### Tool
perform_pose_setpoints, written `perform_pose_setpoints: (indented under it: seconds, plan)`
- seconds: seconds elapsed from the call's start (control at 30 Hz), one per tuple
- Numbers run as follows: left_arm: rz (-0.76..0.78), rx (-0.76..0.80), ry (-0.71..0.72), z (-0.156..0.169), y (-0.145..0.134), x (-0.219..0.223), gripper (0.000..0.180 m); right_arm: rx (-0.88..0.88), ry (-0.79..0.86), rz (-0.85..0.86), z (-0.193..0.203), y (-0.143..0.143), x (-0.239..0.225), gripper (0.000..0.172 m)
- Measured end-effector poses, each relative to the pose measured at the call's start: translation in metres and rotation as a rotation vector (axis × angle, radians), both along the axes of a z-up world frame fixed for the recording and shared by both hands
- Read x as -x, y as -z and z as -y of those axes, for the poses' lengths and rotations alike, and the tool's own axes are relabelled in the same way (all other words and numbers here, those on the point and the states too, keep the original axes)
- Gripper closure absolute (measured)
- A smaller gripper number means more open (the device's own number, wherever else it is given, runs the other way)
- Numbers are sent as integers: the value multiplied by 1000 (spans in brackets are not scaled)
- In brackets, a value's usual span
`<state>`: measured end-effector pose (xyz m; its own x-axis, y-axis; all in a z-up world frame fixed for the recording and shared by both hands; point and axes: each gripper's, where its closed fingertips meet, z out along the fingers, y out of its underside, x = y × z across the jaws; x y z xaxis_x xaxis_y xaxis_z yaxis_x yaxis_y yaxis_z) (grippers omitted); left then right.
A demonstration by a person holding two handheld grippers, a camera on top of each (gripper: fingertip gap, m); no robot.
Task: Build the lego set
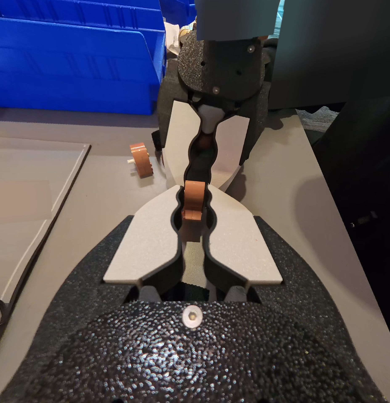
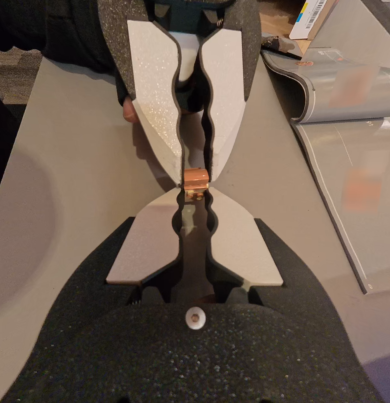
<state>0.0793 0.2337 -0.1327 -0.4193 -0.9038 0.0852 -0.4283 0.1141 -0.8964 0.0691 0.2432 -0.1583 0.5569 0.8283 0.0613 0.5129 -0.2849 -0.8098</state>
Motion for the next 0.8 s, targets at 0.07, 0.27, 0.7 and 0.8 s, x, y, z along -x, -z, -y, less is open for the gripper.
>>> perform_pose_setpoints:
  seconds: [0.07,0.27,0.7,0.8]
  plan:
    - [-2,0,0,0,1,0,163,-2,-2,0,0,0,0,154]
    - [-3,27,5,1,0,0,162,-14,-10,-3,1,-1,1,154]
    - [-2,45,10,3,-1,0,160,-9,-19,-37,3,-6,2,154]
    - [4,55,14,4,-2,0,159,-2,-19,-46,4,-6,1,154]
